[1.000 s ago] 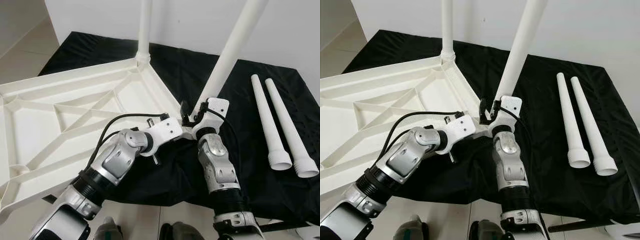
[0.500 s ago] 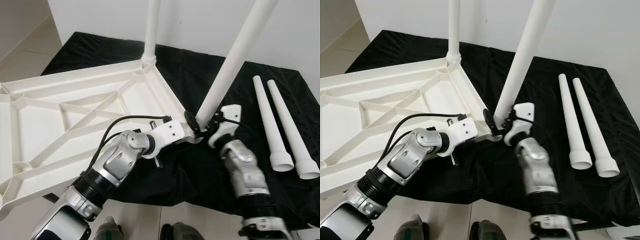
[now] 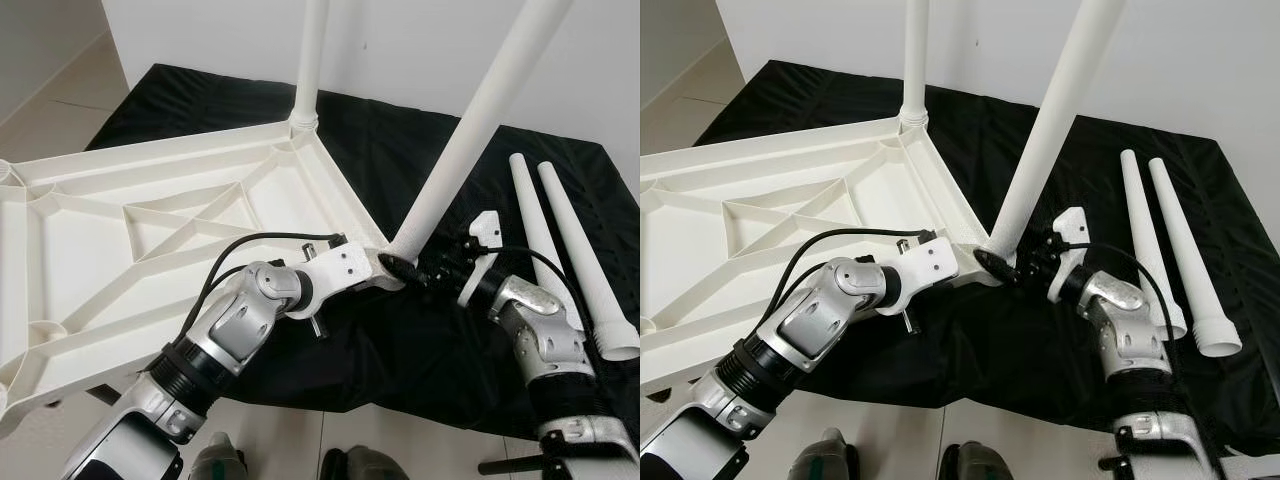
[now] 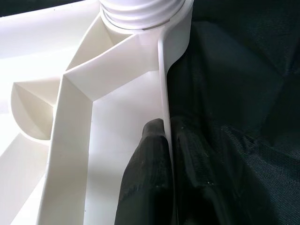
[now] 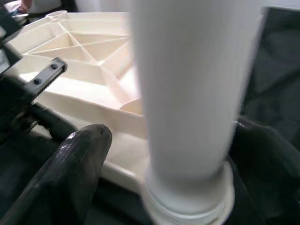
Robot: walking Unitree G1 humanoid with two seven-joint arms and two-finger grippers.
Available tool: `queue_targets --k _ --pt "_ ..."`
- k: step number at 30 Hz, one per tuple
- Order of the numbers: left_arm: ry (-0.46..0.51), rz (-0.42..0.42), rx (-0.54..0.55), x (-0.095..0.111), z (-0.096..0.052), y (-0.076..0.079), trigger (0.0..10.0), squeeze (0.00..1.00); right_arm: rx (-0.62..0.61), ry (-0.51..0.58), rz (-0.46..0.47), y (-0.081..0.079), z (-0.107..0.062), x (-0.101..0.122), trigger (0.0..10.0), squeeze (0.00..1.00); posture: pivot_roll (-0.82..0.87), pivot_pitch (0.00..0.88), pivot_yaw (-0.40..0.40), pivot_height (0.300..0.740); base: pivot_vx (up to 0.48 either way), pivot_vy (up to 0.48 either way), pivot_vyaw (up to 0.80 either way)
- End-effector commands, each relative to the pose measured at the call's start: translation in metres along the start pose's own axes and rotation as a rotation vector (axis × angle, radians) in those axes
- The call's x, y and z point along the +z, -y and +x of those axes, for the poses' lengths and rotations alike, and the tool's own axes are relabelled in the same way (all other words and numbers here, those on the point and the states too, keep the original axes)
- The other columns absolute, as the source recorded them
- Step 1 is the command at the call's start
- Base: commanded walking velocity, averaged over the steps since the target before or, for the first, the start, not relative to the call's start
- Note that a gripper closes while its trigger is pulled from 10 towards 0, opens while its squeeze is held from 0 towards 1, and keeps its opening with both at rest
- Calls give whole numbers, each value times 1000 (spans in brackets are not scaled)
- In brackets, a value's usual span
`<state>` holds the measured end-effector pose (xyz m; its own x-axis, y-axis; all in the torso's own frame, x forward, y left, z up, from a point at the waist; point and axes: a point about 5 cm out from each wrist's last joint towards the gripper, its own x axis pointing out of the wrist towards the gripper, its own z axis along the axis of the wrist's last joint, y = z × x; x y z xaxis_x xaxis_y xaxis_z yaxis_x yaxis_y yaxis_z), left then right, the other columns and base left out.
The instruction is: Building children table
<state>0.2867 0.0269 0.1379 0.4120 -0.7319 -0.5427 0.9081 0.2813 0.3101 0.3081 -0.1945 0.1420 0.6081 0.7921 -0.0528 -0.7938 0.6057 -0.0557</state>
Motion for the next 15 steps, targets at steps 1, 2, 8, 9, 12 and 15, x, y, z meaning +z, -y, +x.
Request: queue_targets --k 1,2,8,9,12,15 --pt "46 46 -17 10 1 6 10000 0 14 2 6 1 -2 0 10000 0 8 7 -95 740 0 0 0" --pt "45 46 -17 10 0 6 10000 0 13 0 0 3 -1 0 10000 0 9 7 -95 740 0 0 0" --pt "45 45 -15 10 0 5 10000 0 9 23 1 8 3 2 9490 0 10 8 -94 740 0 0 0" --pt "45 44 -15 10 0 5 10000 0 7 28 11 8 5 1 4510 0 10 8 -94 740 0 0 0" --pt "45 44 -15 10 0 5 10000 0 10 31 16 7 6 0 2353 0 10 8 -94 740 0 0 0" --pt "46 44 -15 10 0 5 10000 0 17 28 20 6 8 -1 0 0 9 13 -94 740 0 0 0"
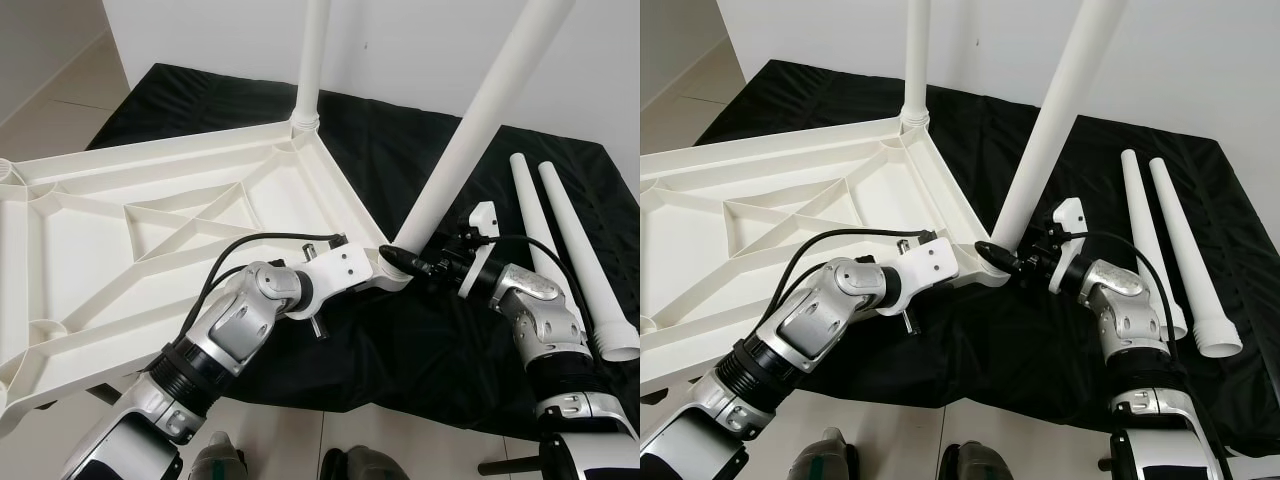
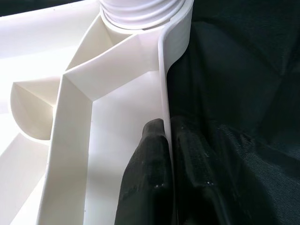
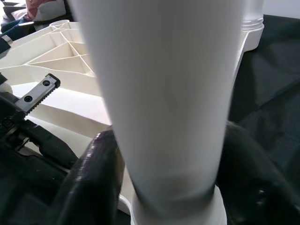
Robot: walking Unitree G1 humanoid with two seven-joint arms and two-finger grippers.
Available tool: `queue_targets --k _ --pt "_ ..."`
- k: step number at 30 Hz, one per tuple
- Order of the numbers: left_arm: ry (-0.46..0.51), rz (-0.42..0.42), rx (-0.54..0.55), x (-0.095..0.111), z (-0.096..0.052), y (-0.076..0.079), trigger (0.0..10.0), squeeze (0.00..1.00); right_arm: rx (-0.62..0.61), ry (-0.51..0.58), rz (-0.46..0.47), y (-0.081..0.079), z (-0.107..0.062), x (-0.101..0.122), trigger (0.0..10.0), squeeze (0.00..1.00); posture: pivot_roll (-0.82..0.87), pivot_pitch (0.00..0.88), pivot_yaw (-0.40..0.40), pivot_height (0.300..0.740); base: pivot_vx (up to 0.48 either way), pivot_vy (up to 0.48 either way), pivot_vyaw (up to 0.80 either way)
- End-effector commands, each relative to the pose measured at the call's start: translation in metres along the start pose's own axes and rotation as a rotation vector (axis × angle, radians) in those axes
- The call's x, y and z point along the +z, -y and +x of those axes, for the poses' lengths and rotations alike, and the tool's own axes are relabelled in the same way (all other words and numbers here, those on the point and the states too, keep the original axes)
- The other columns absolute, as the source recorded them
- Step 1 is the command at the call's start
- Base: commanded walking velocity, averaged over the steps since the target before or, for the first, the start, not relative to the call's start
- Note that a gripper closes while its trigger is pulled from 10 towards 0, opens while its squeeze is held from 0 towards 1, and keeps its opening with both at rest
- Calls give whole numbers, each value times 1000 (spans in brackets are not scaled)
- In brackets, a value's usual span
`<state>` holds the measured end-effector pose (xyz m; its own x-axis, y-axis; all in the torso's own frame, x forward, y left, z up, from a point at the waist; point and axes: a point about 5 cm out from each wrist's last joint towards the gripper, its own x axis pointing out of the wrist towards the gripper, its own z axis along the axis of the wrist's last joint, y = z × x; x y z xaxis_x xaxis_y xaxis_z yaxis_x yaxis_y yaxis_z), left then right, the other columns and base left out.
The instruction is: Building children table
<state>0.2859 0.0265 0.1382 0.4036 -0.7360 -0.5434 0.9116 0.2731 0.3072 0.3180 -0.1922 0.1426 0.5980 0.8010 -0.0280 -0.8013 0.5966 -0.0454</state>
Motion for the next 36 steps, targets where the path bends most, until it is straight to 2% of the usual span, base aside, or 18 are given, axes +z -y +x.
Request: queue_targets --k 1,7,8,13,14,15,18,26,29,32,36 --pt "43 41 -4 10 0 4 10000 0 11 0 12 -1 0 -3 0 0 10 15 -94 740 0 0 0" --pt "41 40 5 10 -1 1 10000 0 28 -20 16 -1 1 -6 0 0 8 20 -94 740 0 0 0" --pt "41 40 6 11 -1 0 10000 0 31 -29 11 -1 1 -7 2392 0 7 22 -96 740 0 0 0" --pt "41 39 8 11 -1 0 10000 0 34 -37 4 -2 1 -7 2392 0 7 22 -96 740 0 0 0" --pt "41 38 9 10 -1 0 10000 0 30 -32 10 -4 2 -7 10000 0 6 27 -99 740 0 0 0" --pt "41 38 9 10 -1 0 10000 0 30 -32 10 -4 2 -7 10000 0 6 27 -99 740 0 0 0" --pt "43 33 8 10 -1 1 10000 0 -40 45 54 -18 17 0 10000 0 5 33 -103 740 0 0 0" --pt "43 31 8 10 -1 2 10000 0 -124 131 101 -29 32 9 10000 0 5 35 -103 740 0 0 0" --pt "43 31 7 10 -1 1 10000 0 -238 161 80 -37 46 13 10000 0 3 34 -102 740 0 0 0" --pt "44 31 5 11 -1 2 10000 0 -275 170 81 -40 51 13 10000 0 3 35 -102 740 0 0 0" --pt "46 31 2 11 0 3 10000 0 -444 153 57 -45 60 11 10000 0 2 40 -102 740 0 0 0"
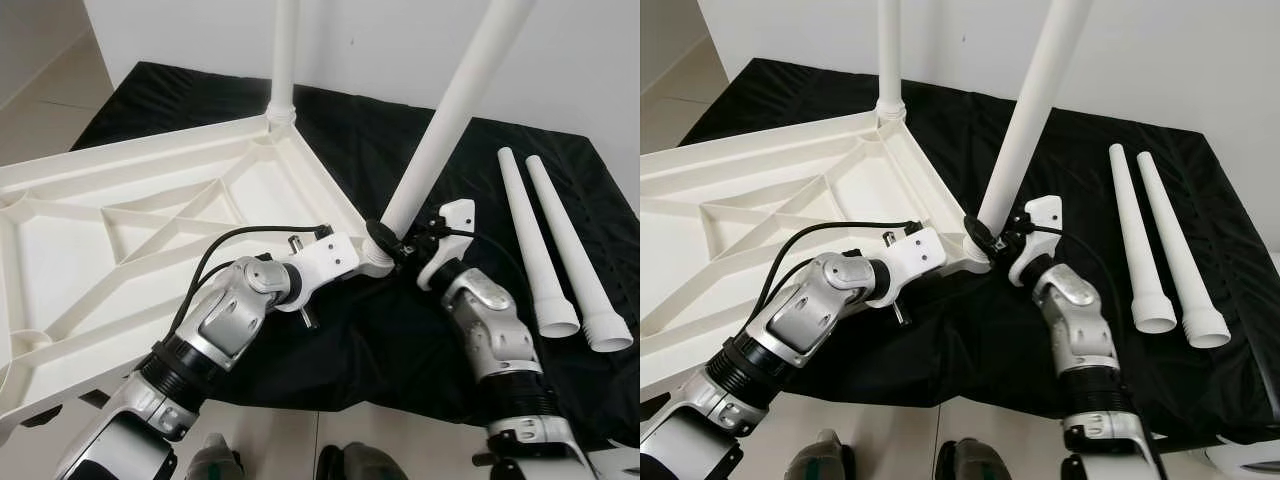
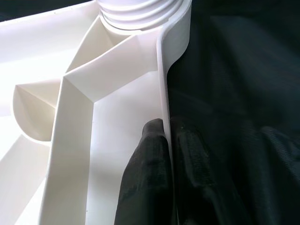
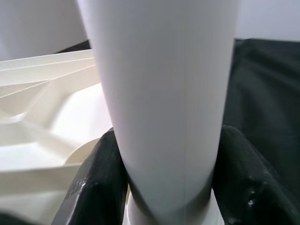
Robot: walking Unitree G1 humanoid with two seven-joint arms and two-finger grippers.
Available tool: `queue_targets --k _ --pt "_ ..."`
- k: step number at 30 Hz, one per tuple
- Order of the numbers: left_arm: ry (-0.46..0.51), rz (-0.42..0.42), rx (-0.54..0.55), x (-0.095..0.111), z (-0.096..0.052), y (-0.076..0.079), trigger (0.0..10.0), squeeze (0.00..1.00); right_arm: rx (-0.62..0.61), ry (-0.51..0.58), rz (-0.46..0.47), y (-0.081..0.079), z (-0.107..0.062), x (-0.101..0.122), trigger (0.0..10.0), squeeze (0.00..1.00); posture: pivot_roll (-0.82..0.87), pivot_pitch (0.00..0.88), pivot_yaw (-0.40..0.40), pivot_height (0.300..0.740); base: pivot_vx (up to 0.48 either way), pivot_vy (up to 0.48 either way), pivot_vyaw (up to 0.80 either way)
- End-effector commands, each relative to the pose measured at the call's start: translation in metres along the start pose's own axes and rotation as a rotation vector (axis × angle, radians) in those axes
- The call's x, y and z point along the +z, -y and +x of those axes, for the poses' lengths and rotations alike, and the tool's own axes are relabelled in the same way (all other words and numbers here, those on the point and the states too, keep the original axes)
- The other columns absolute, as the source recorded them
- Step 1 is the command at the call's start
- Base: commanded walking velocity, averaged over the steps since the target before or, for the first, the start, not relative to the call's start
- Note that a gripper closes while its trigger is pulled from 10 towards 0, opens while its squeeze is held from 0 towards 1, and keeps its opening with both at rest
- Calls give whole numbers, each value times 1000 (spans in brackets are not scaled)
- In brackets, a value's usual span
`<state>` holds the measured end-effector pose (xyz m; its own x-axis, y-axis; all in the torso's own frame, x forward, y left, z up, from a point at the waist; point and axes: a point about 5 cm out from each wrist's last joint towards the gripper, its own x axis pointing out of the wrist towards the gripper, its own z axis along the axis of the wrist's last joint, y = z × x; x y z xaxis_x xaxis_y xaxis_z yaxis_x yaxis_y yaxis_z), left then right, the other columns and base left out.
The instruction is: Building children table
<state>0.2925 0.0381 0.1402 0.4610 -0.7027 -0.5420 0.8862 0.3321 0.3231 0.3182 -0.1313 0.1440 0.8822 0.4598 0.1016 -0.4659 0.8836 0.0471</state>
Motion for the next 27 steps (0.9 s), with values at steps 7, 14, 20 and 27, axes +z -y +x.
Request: queue_targets --k 7,14,20,27 --pt "70 50 -59 17 5 13 10000 0 -326 -21 -4 -10 8 -6 10000 0 7 39 -104 740 0 0 0" --pt "68 48 -52 16 5 12 10000 0 -523 27 -20 -11 4 0 10000 0 14 34 -109 740 0 0 0" --pt "68 50 -52 16 5 12 10000 0 -582 27 -53 -2 2 2 10000 0 8 33 -104 740 0 0 0" --pt "69 52 -49 17 5 11 10000 0 -581 47 -54 2 -1 4 10000 1000 8 28 -104 740 0 0 0"
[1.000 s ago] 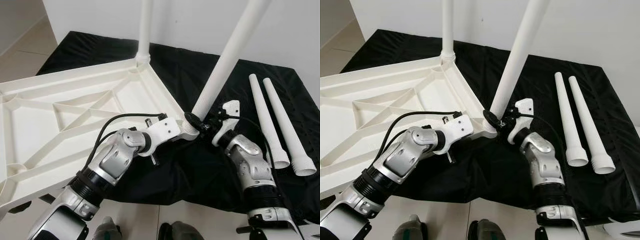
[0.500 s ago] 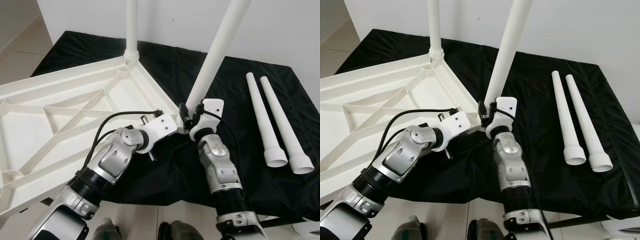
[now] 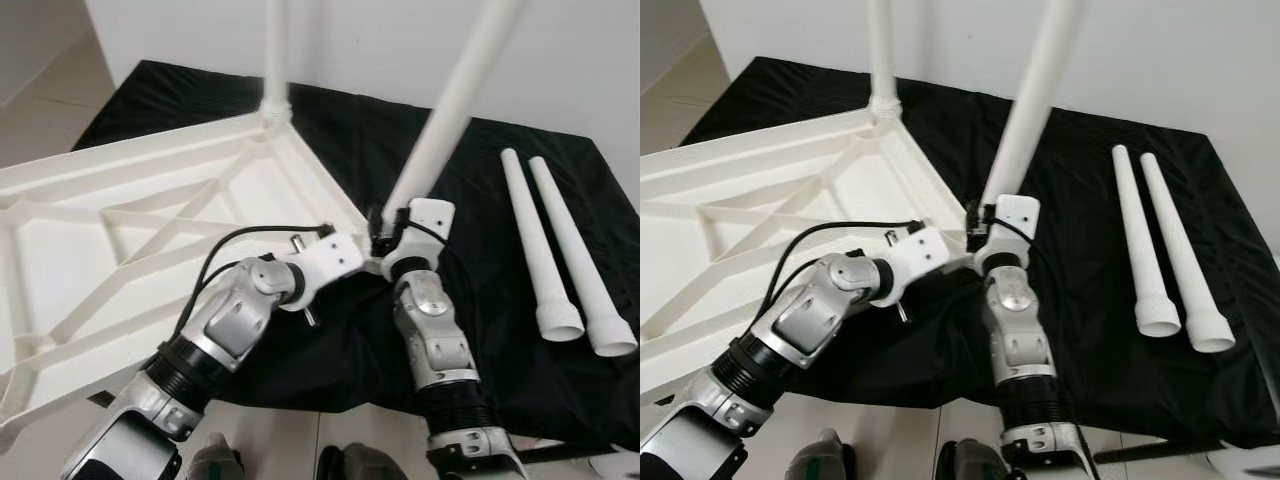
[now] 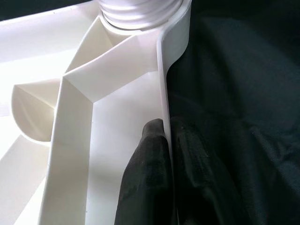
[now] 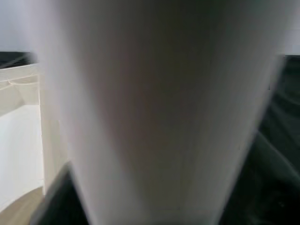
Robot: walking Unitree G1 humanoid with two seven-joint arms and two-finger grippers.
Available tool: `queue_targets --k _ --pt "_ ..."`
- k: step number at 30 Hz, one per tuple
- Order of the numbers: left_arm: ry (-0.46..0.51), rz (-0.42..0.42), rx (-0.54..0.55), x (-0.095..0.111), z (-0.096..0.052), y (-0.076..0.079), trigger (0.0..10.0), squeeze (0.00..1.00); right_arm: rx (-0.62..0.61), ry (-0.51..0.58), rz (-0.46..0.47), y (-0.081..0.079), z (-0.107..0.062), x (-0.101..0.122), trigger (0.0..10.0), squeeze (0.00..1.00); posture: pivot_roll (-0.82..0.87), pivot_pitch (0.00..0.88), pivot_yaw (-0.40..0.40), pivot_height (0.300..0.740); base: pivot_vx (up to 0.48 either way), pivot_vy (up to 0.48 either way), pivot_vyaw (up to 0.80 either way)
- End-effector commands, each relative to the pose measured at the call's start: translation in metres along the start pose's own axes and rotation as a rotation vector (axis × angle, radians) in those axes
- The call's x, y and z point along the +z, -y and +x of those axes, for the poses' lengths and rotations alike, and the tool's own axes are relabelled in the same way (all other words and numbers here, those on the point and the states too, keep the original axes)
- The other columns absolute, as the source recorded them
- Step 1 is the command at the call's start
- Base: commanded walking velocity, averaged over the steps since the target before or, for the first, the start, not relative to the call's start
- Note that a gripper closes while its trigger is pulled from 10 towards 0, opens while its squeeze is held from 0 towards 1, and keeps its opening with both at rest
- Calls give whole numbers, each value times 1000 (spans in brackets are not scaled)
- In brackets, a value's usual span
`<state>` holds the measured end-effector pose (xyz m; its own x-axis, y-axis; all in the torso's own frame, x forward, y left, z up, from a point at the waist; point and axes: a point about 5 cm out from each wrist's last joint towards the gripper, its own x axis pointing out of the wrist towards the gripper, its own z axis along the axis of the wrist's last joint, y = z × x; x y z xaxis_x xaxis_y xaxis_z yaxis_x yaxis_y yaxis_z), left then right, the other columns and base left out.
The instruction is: Building children table
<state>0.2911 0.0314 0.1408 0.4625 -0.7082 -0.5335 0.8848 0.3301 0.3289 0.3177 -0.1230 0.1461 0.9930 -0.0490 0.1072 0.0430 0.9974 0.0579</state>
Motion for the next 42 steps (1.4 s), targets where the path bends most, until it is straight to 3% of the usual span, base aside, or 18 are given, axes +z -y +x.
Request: queue_targets --k 1,5,8,12,13,24,30,38,39,40,42 --pt "60 46 -51 13 2 8 10000 0 -48 24 -8 13 1 2 10000 1000 8 25 -105 740 0 0 0" --pt "59 47 -51 12 2 8 10000 0 9 44 2 18 0 2 10000 1000 8 21 -105 740 0 0 0" --pt "59 50 -52 13 2 8 10000 0 143 51 4 28 1 0 10000 1000 7 17 -103 740 0 0 0" --pt "59 51 -53 13 2 8 10000 0 187 44 2 34 1 -2 10000 1000 8 15 -100 740 0 0 0" --pt "59 54 -55 12 2 8 10000 0 345 2 0 47 1 -8 10000 0 8 11 -99 740 0 0 0" --pt "61 59 -65 13 3 11 10000 0 591 -46 -25 77 2 -11 10000 0 2 2 -92 740 0 0 0" --pt "62 66 -71 14 4 11 10000 0 721 -66 -64 82 12 -9 10000 0 3 0 -86 740 0 0 0" --pt "60 67 -70 14 4 10 10000 0 796 -81 -74 81 20 -5 10000 0 11 0 -87 740 0 0 0" --pt "60 67 -70 14 3 10 10000 0 815 -87 -74 80 21 -6 8392 0 11 0 -87 740 0 0 0" --pt "59 66 -68 14 3 10 10000 0 831 -96 -72 79 21 -7 3216 0 17 0 -89 740 0 0 0" --pt "58 66 -68 13 3 10 10000 0 839 -102 -71 79 21 -7 3216 0 17 0 -89 740 0 0 0"
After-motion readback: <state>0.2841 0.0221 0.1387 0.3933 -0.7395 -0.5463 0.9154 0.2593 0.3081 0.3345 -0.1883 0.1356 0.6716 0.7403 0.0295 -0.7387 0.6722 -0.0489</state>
